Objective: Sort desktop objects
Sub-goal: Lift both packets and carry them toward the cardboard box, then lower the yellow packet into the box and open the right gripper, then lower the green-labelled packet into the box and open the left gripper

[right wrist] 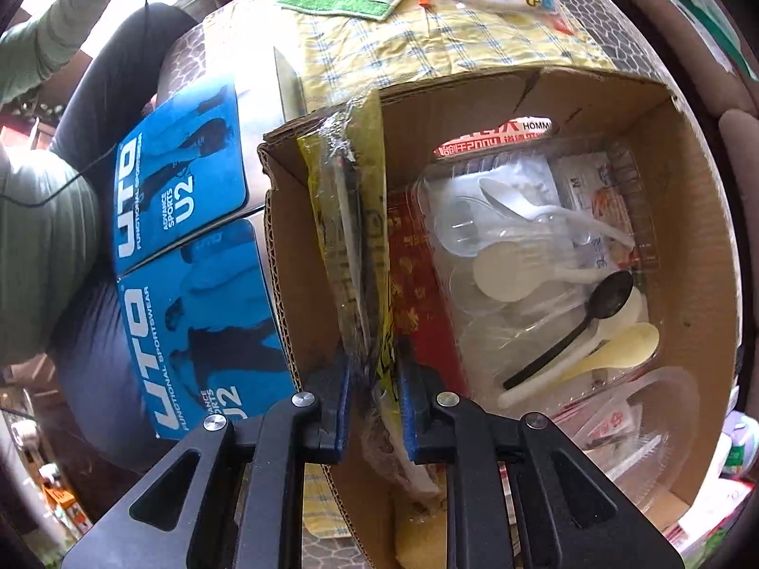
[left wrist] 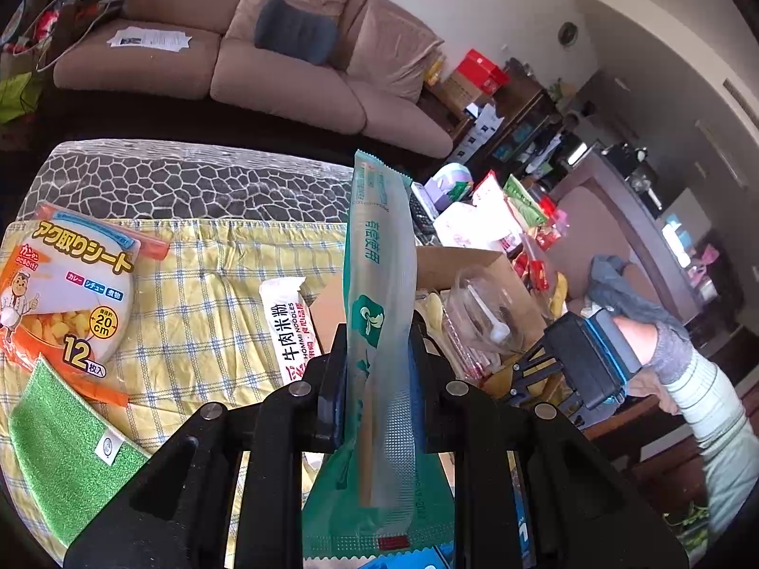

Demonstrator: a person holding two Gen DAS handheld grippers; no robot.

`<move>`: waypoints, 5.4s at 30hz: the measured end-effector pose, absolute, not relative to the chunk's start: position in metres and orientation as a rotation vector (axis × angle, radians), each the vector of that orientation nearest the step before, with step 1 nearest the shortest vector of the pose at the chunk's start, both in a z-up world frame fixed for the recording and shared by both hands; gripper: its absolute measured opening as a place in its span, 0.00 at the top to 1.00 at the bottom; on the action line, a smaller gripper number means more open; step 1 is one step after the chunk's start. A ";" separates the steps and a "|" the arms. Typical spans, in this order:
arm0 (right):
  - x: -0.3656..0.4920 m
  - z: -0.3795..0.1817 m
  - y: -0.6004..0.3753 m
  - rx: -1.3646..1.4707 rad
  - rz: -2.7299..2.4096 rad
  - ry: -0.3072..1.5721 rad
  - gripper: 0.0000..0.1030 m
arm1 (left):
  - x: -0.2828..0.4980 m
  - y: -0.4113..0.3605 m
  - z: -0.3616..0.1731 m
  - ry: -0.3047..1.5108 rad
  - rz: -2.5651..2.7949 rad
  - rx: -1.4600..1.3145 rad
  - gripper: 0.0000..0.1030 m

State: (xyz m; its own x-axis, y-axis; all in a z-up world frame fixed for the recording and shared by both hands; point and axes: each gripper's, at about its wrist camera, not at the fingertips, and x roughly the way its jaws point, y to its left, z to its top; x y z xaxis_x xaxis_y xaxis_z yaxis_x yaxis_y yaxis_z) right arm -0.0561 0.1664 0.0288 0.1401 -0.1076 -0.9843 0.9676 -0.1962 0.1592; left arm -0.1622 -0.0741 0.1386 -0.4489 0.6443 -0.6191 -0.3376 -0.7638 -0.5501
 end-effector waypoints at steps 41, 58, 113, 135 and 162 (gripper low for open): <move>-0.092 0.002 0.213 1.549 -1.470 0.587 0.81 | -0.139 -0.027 0.149 -0.440 1.961 -1.169 0.81; -0.085 0.111 0.305 1.368 -1.916 0.290 0.43 | -0.146 0.055 0.129 -0.338 1.993 -1.276 0.81; -0.066 0.077 0.282 1.435 -2.062 -0.189 0.31 | -0.126 0.125 0.094 0.165 2.278 -1.312 0.81; -0.112 0.038 0.238 1.493 -2.151 -0.414 0.70 | -0.092 0.051 0.097 -0.071 2.135 -1.322 0.66; -0.117 0.030 0.266 1.300 -2.124 -0.898 0.76 | -0.094 0.054 0.083 -0.017 2.150 -1.342 0.87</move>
